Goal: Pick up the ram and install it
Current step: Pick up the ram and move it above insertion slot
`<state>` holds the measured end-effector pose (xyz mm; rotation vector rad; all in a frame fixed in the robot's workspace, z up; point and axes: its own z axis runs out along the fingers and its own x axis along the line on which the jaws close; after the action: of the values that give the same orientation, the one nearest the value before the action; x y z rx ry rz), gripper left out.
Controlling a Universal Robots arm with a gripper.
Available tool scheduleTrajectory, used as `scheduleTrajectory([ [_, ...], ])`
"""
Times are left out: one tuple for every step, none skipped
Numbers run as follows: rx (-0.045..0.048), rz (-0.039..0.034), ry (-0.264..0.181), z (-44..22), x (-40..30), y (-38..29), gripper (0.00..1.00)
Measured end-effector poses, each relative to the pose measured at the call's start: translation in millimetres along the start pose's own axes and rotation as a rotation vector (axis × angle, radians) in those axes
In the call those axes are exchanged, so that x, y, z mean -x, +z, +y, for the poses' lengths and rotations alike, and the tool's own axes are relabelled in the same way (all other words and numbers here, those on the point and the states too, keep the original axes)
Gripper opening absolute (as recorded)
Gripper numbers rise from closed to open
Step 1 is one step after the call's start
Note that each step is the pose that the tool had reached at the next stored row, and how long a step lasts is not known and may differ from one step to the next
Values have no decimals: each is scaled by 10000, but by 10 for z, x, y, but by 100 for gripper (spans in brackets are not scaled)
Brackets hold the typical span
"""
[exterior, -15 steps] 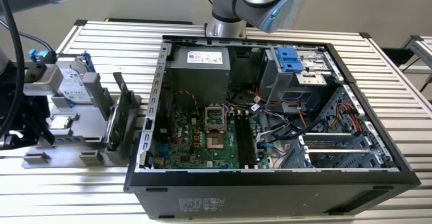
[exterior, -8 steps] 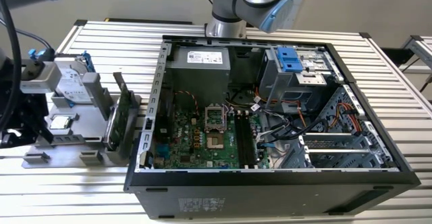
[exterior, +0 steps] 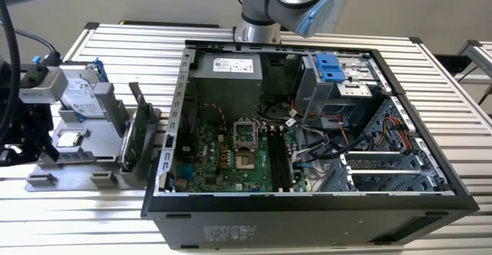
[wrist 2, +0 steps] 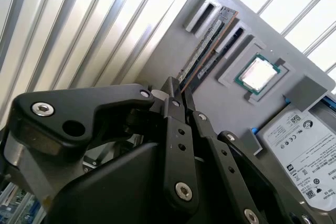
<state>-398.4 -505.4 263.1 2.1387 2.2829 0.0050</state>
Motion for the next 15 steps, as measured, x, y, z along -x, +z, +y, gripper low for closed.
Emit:
scheduleTrajectory([
  [0,0,0,0,0,-6,0],
  [0,-1,-1,0,0,-12,0],
  [0,-1,-1,0,0,-19,0],
  [0,0,0,0,0,-27,0],
  [-1,-1,0,0,0,-34,0],
  [-1,-1,0,0,0,-42,0],
  [0,0,0,0,0,-49,0],
  [-1,0,0,0,0,-57,0],
  [0,0,0,0,0,-66,0],
  [-1,-1,0,0,1,-77,0],
  [0,0,0,0,1,-87,0],
  [-1,-1,0,0,1,-98,0],
  [0,0,0,0,1,-108,0],
  [-1,-1,0,0,1,-119,0],
  [0,0,2,0,1,-127,0],
])
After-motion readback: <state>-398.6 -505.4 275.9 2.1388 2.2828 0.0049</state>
